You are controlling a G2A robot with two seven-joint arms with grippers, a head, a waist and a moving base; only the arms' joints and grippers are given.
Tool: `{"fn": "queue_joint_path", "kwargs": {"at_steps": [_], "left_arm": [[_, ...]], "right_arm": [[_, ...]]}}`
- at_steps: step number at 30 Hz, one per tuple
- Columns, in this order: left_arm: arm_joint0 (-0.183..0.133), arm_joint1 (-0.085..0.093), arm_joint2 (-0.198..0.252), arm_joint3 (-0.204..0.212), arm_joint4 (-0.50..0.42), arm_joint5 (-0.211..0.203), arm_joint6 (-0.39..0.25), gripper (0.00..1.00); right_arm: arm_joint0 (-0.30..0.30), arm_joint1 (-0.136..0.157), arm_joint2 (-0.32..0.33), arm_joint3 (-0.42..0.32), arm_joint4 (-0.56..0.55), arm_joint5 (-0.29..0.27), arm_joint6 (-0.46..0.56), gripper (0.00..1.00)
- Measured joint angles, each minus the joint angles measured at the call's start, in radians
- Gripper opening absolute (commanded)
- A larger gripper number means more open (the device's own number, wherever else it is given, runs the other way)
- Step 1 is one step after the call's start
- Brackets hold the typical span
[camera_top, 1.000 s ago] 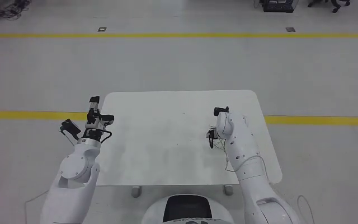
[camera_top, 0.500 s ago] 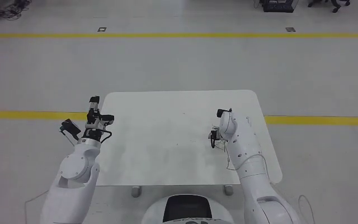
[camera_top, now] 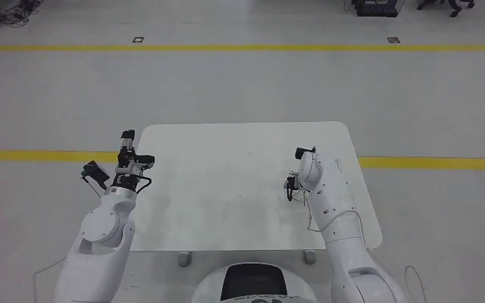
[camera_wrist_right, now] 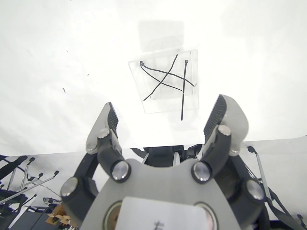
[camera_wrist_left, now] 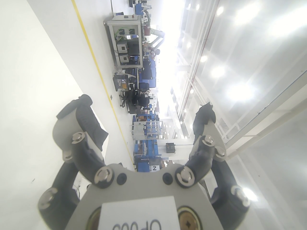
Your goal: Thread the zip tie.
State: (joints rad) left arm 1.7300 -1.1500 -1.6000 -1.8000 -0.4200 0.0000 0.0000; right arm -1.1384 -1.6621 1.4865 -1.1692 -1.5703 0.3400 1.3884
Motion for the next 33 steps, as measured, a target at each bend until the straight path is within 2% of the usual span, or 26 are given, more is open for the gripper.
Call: {"fn": "queue_joint_path", "kwargs": {"at_steps": [5,21,24,33], "left_arm": [[0.0,0.0,0.0,0.0,0.0,0.0,0.0,1.0],[0.0,0.0,0.0,0.0,0.0,0.0,0.0,1.0],[0.0,0.0,0.0,0.0,0.0,0.0,0.0,1.0],[0.0,0.0,0.0,0.0,0.0,0.0,0.0,1.0]], "right_arm": [[0.006,-0.003,0.011,0.019,0.005,0.0,-0.005,0.36],[0.051,-0.017,0.032,0.144,0.019,0.0,-0.054,0.34],[0.06,-0.019,0.045,0.167,0.017,0.0,-0.068,0.3],[0.077,-0.03,0.085,0.211,0.002,0.0,-0.101,0.27]]}}
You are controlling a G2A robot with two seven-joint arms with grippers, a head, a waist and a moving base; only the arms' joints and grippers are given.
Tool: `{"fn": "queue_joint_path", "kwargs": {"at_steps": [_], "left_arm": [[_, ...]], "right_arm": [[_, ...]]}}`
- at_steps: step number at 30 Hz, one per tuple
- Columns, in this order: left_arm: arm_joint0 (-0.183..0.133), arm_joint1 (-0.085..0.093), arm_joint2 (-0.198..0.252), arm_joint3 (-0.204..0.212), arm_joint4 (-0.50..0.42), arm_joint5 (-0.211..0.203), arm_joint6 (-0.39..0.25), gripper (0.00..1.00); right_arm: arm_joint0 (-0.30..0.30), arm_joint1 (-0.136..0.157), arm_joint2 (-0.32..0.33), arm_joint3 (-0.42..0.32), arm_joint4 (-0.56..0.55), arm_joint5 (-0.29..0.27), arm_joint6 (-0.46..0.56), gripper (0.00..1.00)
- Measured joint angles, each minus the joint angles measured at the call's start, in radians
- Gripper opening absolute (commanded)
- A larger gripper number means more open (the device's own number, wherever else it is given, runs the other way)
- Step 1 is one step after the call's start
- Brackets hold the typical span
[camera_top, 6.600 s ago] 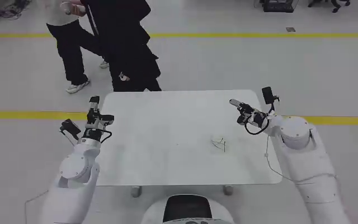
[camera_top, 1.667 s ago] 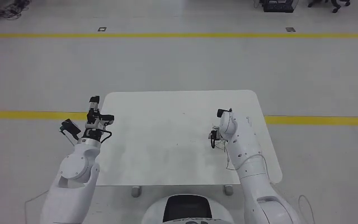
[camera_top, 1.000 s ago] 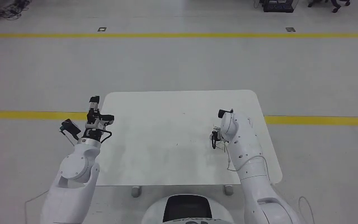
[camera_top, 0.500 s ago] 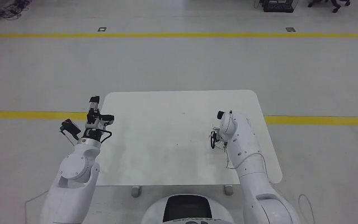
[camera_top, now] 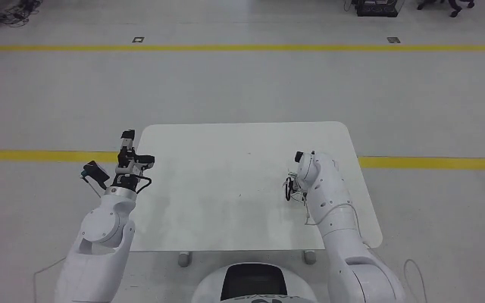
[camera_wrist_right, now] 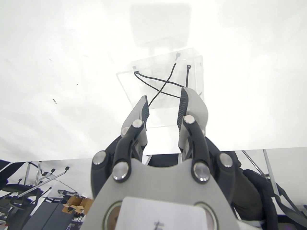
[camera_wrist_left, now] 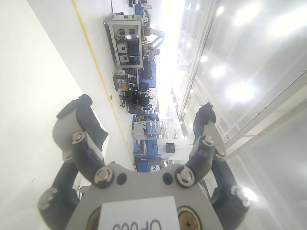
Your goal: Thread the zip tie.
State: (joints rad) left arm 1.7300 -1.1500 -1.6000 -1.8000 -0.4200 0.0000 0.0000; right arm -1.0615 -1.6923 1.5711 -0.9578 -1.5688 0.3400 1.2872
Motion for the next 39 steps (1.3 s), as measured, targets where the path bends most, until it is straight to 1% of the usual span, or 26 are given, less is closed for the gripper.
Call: {"fn": "queue_joint_path", "kwargs": {"at_steps": [3,6,15,22,29,35,36,38,39], "left_arm": [[0.0,0.0,0.0,0.0,0.0,0.0,0.0,1.0],[0.0,0.0,0.0,0.0,0.0,0.0,0.0,1.0],[0.0,0.0,0.0,0.0,0.0,0.0,0.0,1.0],[0.0,0.0,0.0,0.0,0.0,0.0,0.0,1.0],[0.0,0.0,0.0,0.0,0.0,0.0,0.0,1.0],[0.0,0.0,0.0,0.0,0.0,0.0,0.0,1.0],[0.0,0.0,0.0,0.0,0.0,0.0,0.0,1.0],[0.0,0.0,0.0,0.0,0.0,0.0,0.0,1.0],[0.0,0.0,0.0,0.0,0.0,0.0,0.0,1.0]], "right_arm": [[0.006,-0.005,0.023,0.016,-0.001,0.0,-0.018,0.29],[0.014,-0.01,0.038,0.037,-0.001,0.0,-0.031,0.29],[0.035,-0.021,0.064,0.084,-0.001,0.0,-0.063,0.29],[0.051,-0.027,0.066,0.117,-0.001,0.0,-0.077,0.27],[0.068,-0.027,0.068,0.152,-0.001,0.0,-0.085,0.24],[0.083,-0.023,0.069,0.181,-0.001,0.0,-0.086,0.17],[0.086,-0.022,0.07,0.186,-0.001,0.0,-0.087,0.15],[0.089,-0.022,0.071,0.193,-0.001,0.0,-0.089,0.07],[0.091,-0.021,0.072,0.198,-0.001,0.0,-0.091,0.05]]}}
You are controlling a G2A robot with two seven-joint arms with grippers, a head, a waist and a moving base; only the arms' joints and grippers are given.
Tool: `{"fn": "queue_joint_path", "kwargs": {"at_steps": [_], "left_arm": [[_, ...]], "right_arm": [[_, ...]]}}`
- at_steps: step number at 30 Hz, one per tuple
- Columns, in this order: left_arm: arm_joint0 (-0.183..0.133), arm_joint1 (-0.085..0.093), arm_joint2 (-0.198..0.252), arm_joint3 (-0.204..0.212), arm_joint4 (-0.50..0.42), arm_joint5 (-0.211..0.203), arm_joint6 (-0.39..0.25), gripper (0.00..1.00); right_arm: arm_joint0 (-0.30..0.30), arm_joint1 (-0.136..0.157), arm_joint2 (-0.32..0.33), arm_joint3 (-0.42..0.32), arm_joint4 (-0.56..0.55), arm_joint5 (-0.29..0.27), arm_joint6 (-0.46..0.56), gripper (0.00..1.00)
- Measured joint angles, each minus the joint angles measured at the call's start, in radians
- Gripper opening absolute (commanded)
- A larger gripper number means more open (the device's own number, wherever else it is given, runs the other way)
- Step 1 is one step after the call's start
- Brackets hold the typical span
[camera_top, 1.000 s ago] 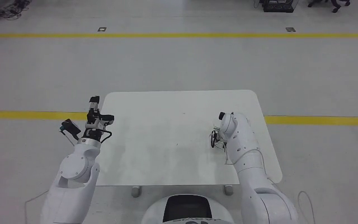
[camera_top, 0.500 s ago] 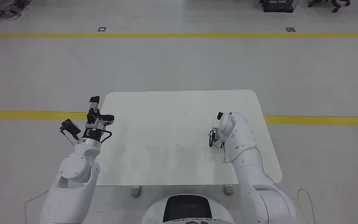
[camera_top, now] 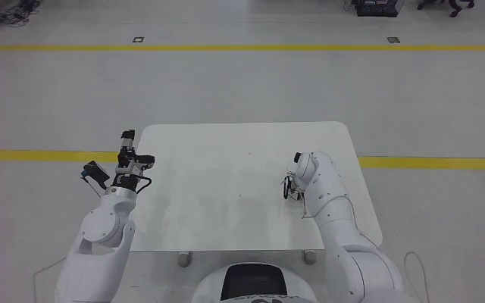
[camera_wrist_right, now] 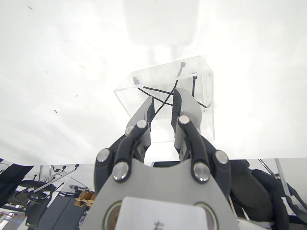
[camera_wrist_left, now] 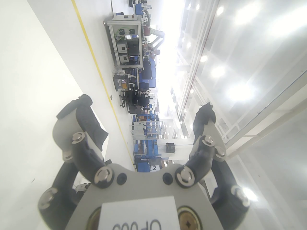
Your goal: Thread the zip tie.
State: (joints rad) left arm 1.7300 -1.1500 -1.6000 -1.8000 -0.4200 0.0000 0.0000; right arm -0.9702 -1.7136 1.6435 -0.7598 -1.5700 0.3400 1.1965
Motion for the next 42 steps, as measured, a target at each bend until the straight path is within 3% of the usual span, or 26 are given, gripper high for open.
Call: {"fn": "queue_joint_path", "kwargs": {"at_steps": [1,9,18,19,21,42], "left_arm": [[0.0,0.0,0.0,0.0,0.0,0.0,0.0,1.0],[0.0,0.0,0.0,0.0,0.0,0.0,0.0,1.0],[0.0,0.0,0.0,0.0,0.0,0.0,0.0,1.0],[0.0,0.0,0.0,0.0,0.0,0.0,0.0,1.0],[0.0,0.0,0.0,0.0,0.0,0.0,0.0,1.0],[0.0,0.0,0.0,0.0,0.0,0.0,0.0,1.0]], "right_arm": [[0.002,0.0,0.001,0.003,0.0,0.0,-0.002,0.0],[0.011,0.004,0.001,0.011,0.0,0.0,-0.009,0.0],[-0.023,0.01,-0.021,-0.07,0.0,0.0,0.015,0.0],[-0.026,0.01,-0.026,-0.076,0.0,0.0,0.018,0.15],[-0.031,0.01,-0.037,-0.082,0.0,0.0,0.026,0.19],[0.014,0.011,-0.07,0.035,0.0,0.0,-0.009,0.17]]}}
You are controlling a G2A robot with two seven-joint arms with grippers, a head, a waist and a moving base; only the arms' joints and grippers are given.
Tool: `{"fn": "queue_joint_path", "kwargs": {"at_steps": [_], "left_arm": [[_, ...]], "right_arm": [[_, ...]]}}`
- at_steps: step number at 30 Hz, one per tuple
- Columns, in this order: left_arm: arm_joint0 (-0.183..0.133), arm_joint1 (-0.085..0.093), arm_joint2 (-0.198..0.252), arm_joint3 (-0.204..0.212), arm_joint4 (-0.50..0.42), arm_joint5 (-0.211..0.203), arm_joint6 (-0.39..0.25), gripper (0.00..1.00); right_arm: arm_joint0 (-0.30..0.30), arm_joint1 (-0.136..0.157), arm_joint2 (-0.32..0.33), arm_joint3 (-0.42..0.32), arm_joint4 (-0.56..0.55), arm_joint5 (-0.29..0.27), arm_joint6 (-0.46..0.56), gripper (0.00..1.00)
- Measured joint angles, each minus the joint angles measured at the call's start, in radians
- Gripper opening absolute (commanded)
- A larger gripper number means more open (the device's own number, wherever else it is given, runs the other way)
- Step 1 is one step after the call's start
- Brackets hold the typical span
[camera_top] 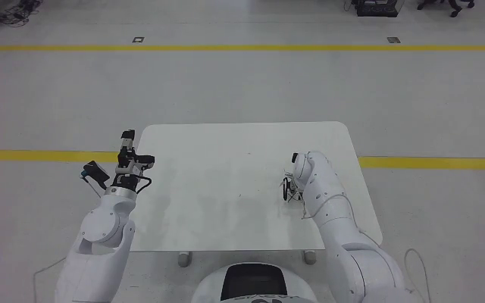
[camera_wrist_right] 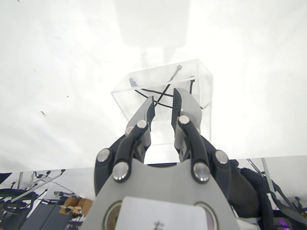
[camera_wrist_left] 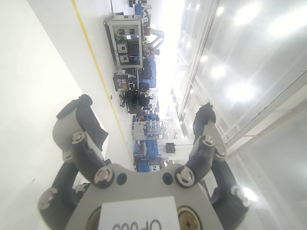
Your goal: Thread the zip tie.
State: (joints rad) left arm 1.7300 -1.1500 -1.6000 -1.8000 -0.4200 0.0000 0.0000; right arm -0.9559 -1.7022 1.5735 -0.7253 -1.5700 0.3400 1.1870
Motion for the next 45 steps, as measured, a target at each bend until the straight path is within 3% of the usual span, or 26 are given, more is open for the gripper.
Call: {"fn": "queue_joint_path", "kwargs": {"at_steps": [27,45], "left_arm": [[0.0,0.0,0.0,0.0,0.0,0.0,0.0,1.0],[0.0,0.0,0.0,0.0,0.0,0.0,0.0,1.0]], "right_arm": [[0.027,0.011,-0.095,0.056,0.0,0.0,-0.004,0.14],[0.037,0.005,-0.088,0.081,0.0,0.0,-0.029,0.2]]}}
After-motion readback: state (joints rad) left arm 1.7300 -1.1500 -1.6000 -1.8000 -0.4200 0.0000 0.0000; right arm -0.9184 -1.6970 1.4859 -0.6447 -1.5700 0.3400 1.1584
